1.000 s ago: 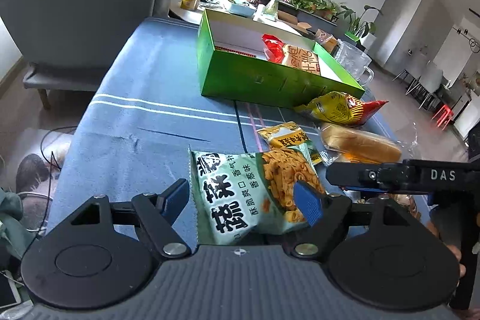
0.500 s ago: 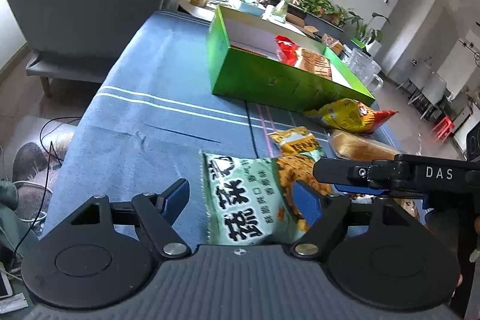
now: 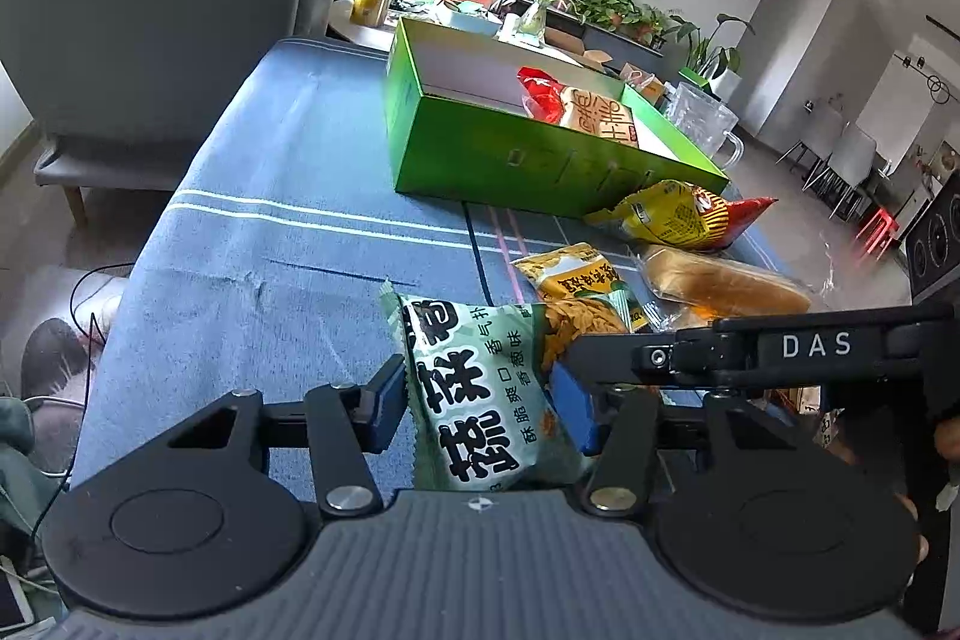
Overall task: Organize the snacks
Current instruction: 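Lift the green cracker bag with both tools and carry it over the green box, then lower the cracker bag into the green box and open both tools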
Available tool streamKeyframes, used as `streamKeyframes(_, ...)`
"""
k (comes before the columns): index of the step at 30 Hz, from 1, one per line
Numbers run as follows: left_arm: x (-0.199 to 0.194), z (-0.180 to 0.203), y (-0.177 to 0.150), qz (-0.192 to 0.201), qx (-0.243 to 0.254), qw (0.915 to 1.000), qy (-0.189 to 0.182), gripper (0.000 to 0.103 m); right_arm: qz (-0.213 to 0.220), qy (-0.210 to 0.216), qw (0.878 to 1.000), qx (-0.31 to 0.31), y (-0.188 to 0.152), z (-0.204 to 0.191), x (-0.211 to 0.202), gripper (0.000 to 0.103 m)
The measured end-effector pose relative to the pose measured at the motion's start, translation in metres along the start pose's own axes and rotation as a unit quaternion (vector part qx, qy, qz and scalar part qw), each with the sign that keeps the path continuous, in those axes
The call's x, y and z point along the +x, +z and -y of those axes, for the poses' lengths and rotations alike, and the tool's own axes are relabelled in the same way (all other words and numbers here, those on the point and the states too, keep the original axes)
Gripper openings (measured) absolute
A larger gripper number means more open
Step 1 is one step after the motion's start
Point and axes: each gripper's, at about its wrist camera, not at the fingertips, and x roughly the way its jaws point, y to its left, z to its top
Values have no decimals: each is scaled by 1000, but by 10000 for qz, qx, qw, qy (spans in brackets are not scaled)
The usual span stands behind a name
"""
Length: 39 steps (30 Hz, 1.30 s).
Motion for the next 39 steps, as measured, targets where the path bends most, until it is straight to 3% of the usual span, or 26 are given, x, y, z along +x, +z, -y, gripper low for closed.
streamKeyframes(9,-25,17,17,451,209,9987,-124,48,320,319,9989,145,3,0,-23,89)
streamKeyframes(19,-24,38,49,778,432,9958,-195,48,770,404,9961,127,28,2,-42,89)
streamKeyframes(39,20,52,114,1084,630,9919,-215,48,1143,498,9917,305,90,27,-38,89)
